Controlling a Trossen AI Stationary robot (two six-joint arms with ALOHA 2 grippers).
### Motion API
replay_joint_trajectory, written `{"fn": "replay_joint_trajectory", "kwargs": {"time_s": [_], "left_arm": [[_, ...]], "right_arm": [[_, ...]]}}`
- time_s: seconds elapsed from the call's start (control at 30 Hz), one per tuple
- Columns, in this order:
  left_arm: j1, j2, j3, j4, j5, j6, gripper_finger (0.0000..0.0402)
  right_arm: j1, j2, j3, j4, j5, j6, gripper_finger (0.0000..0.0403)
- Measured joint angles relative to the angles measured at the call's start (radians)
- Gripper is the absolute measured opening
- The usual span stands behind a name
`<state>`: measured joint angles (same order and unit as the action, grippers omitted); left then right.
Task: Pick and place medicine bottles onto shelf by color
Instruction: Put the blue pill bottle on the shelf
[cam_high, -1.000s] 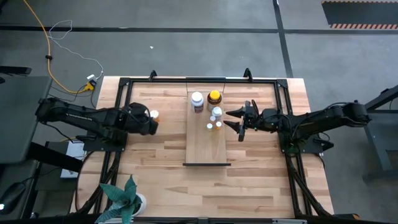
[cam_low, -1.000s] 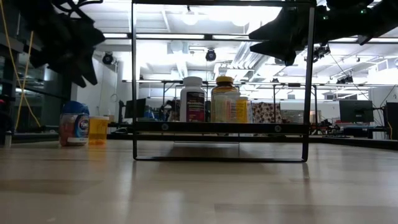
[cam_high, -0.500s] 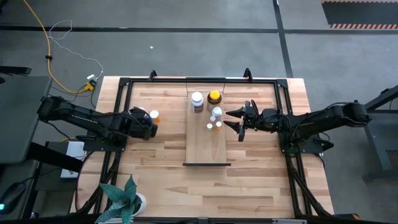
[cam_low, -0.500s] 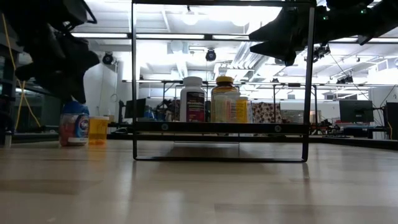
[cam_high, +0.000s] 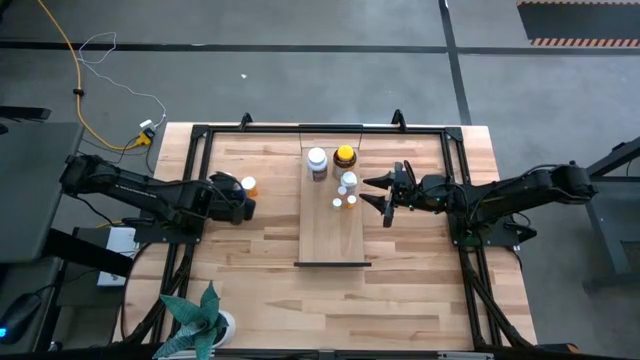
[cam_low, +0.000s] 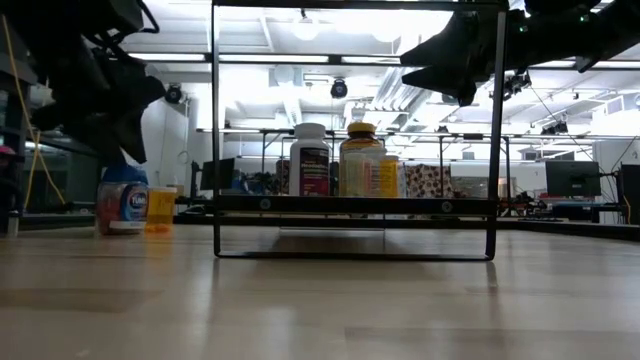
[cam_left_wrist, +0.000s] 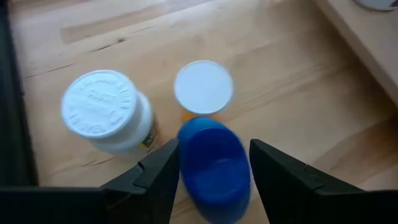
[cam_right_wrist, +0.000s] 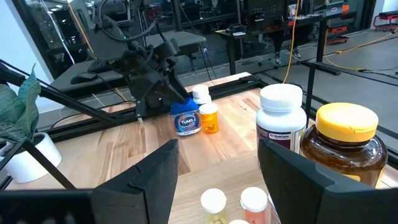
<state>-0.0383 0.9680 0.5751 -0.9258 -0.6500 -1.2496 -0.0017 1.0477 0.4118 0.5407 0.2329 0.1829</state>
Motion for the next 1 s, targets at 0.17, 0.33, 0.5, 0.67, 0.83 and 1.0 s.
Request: {"fn": "replay_joint_trajectory", "kwargs": {"time_s": [0.17, 0.33, 0.5, 0.67, 0.83, 1.0], "left_arm": [[-0.003, 0.000, 0.000, -0.011, 0.007, -0.023, 0.0181], [-0.020, 0.016, -0.006, 0.057, 0.005, -0.003, 0.0181], [-0.022, 0.051, -0.006, 0.064, -0.006, 0.007, 0.0181], [-0.021, 0.064, -0.006, 0.058, -0.020, 0.007, 0.0181], [-0.021, 0.061, 0.012, 0.054, -0.019, 0.029, 0.0181], [-0.021, 0.060, 0.040, 0.054, -0.057, 0.105, 0.0181]], "right_arm": [[0.000, 0.000, 0.000, 0.000, 0.000, 0.000, 0.0211], [0.000, 0.000, 0.000, 0.000, 0.000, 0.000, 0.0211], [0.000, 0.000, 0.000, 0.000, 0.001, 0.020, 0.0211], [0.000, 0.000, 0.000, 0.000, 0.001, 0.019, 0.0211], [0.000, 0.000, 0.000, 0.000, 0.001, 0.019, 0.0211], [0.000, 0.000, 0.000, 0.000, 0.001, 0.019, 0.0211]]}}
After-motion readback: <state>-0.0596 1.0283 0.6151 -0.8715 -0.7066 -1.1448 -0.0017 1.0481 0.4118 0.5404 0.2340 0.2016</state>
